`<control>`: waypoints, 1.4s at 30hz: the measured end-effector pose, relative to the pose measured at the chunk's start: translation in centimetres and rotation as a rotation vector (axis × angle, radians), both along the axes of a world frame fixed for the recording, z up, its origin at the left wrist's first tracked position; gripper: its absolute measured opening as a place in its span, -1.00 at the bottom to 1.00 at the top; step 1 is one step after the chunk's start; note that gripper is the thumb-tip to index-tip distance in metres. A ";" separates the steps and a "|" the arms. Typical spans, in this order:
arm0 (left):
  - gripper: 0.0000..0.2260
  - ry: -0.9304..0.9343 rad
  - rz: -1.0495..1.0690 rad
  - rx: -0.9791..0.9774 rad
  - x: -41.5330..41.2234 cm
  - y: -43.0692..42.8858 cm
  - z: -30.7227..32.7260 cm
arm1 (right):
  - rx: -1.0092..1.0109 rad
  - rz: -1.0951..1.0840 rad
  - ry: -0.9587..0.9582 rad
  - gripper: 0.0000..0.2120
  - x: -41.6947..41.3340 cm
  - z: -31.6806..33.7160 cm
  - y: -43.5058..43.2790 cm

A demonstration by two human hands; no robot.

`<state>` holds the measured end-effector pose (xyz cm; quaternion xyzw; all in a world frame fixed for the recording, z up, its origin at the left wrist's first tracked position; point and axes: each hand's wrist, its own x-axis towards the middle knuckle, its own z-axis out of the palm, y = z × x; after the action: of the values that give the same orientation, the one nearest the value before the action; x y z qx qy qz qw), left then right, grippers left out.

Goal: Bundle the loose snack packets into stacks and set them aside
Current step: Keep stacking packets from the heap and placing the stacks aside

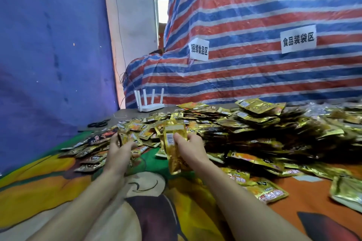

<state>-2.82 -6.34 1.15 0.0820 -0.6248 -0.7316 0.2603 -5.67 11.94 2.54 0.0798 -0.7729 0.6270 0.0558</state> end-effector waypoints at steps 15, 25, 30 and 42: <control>-0.79 -0.087 -0.598 0.244 1.7 7.8 -0.2 | -0.115 0.084 0.159 -0.79 1.9 -1.0 -2.0; -0.68 -0.095 -0.606 0.240 0.9 7.9 -0.7 | -0.104 0.029 0.192 -0.91 0.9 -2.9 -2.7; -0.70 -0.038 -0.509 0.221 0.8 8.3 -0.7 | -0.292 -0.080 0.154 -0.75 0.5 -2.7 -2.6; -0.48 0.145 -0.537 -0.295 0.9 9.0 -1.9 | -0.581 0.172 0.010 -0.58 1.2 0.0 -0.3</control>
<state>-1.93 2.64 -0.76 -0.1770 -0.7033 -0.6795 0.1109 -4.43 11.67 2.51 0.1286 -0.5514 0.8238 0.0269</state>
